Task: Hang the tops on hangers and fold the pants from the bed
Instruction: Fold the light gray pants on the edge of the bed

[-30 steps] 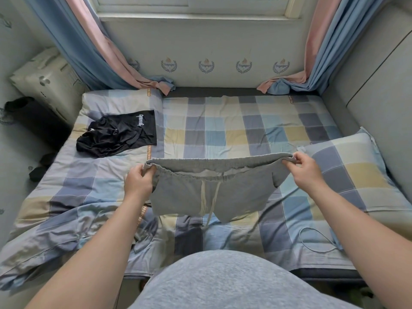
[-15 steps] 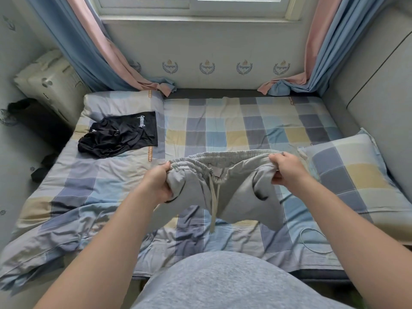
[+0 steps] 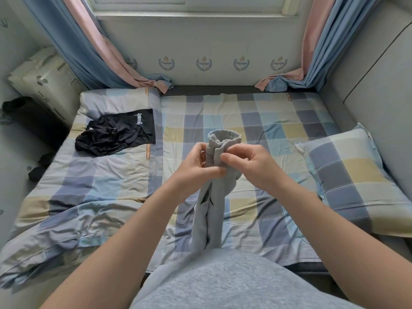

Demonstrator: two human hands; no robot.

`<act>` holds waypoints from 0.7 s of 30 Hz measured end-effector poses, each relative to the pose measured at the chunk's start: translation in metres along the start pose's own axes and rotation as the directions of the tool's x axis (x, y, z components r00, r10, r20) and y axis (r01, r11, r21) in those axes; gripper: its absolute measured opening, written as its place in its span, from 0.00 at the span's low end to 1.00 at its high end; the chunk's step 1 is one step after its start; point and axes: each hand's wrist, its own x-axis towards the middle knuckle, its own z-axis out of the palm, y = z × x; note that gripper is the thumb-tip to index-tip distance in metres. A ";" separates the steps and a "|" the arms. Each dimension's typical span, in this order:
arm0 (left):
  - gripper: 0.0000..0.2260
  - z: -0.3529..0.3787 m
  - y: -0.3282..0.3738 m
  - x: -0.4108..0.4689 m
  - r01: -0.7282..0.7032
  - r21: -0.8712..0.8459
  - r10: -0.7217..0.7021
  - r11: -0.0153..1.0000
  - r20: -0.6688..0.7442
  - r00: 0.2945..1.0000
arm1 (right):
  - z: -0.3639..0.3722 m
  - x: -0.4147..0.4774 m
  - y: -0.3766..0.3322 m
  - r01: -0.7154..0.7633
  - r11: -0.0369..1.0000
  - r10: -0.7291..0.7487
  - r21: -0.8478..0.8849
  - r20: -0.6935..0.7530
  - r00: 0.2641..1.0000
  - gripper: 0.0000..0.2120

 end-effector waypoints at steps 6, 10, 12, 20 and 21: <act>0.11 -0.008 -0.009 0.002 -0.071 0.074 0.082 0.995 -0.152 0.985 | -0.007 -0.003 0.008 0.101 0.993 -0.114 -0.065 -0.237 0.965 0.05; 0.17 -0.021 -0.005 -0.003 -0.037 0.028 0.038 0.999 -0.020 0.999 | -0.024 -0.005 0.038 -0.110 0.994 0.104 -0.010 -0.238 0.966 0.36; 0.21 -0.026 -0.003 -0.005 -0.029 -0.012 0.029 1.000 0.031 0.999 | -0.027 -0.008 0.051 -0.212 0.975 0.217 0.069 -0.074 0.973 0.53; 0.21 -0.045 -0.006 -0.009 0.082 -0.084 -0.077 0.993 0.070 0.995 | -0.016 -0.011 0.068 -0.348 0.881 0.281 0.322 0.237 0.930 0.28; 0.19 -0.048 -0.011 -0.008 0.097 -0.053 -0.094 0.994 0.047 0.994 | -0.015 -0.010 0.069 -0.332 0.902 0.283 0.276 0.203 0.938 0.25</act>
